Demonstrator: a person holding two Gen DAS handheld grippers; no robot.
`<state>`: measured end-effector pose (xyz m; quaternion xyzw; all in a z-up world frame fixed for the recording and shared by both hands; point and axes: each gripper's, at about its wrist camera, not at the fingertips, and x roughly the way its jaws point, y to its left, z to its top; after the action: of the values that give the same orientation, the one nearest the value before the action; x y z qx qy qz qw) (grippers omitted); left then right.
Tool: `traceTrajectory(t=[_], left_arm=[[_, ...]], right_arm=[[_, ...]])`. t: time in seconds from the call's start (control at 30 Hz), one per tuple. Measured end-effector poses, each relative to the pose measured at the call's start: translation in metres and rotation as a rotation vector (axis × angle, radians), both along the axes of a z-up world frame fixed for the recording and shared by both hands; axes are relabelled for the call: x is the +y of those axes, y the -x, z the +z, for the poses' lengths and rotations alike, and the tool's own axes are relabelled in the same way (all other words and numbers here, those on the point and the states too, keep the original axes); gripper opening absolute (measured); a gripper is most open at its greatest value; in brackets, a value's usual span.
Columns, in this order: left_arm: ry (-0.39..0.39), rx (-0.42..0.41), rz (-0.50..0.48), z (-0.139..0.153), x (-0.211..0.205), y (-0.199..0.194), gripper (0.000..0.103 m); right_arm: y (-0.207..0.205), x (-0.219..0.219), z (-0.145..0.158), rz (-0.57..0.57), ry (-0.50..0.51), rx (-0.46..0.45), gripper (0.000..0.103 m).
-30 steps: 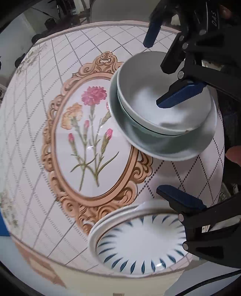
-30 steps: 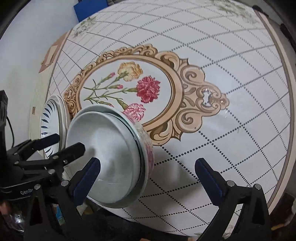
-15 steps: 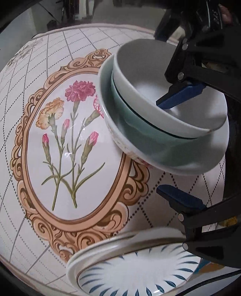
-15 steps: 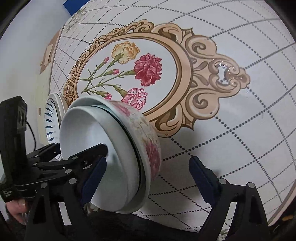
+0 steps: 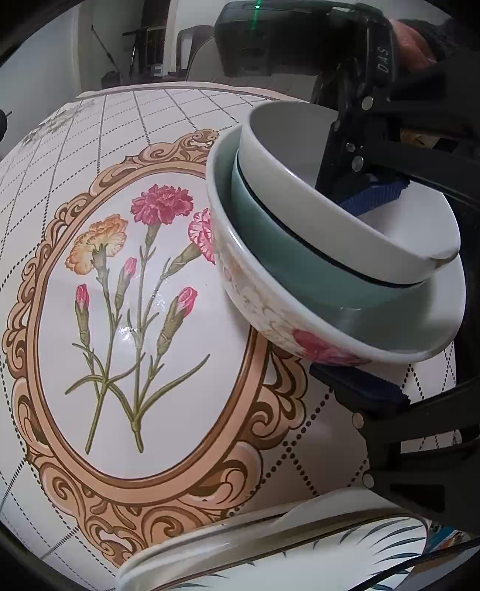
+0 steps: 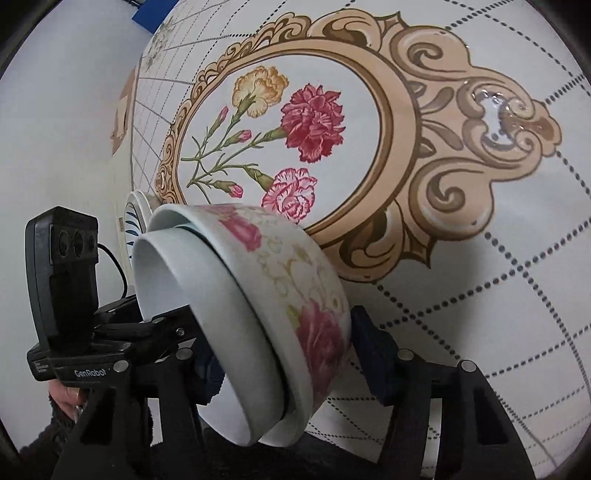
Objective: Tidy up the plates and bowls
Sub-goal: 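Lift the nested bowls with both grippers off the tablecloth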
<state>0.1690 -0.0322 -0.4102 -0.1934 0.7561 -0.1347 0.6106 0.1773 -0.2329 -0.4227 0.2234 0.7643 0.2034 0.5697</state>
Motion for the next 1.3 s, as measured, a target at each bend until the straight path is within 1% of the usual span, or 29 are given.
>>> traceTrajectory(t=[0.07,0.23,0.4,0.57,0.73,0.83,1.07,1.2,1.3], left_arm=[[-0.006,-0.009,-0.009,0.002,-0.002,0.001,0.073],[-0.01,-0.01,-0.019,0.005,-0.003,0.001,0.073],[-0.031,-0.038,-0.018,0.012,-0.007,0.0,0.073],[-0.026,-0.052,-0.009,0.013,-0.008,-0.003,0.073],[-0.004,-0.021,0.009,0.002,-0.005,-0.002,0.072],[-0.007,-0.025,0.017,0.003,-0.006,-0.002,0.073],[-0.029,-0.074,0.025,0.011,-0.006,0.004,0.072],[-0.03,-0.085,0.039,0.014,-0.004,0.008,0.071],[-0.033,-0.078,0.032,0.013,-0.006,0.007,0.071]], right_arm=[[0.0,0.002,0.0,0.033,0.014,-0.02,0.056],[0.002,0.005,0.001,0.05,0.011,-0.033,0.056],[0.003,0.009,0.008,0.045,0.002,-0.042,0.056],[-0.003,0.011,0.015,0.055,0.007,-0.083,0.056],[-0.006,0.014,0.01,0.073,0.032,-0.078,0.056],[-0.008,0.01,0.008,0.076,0.028,-0.078,0.056],[-0.003,0.009,0.011,0.08,0.023,-0.129,0.055],[0.0,0.007,0.015,0.07,0.031,-0.148,0.055],[0.0,0.007,0.015,0.075,0.031,-0.141,0.055]])
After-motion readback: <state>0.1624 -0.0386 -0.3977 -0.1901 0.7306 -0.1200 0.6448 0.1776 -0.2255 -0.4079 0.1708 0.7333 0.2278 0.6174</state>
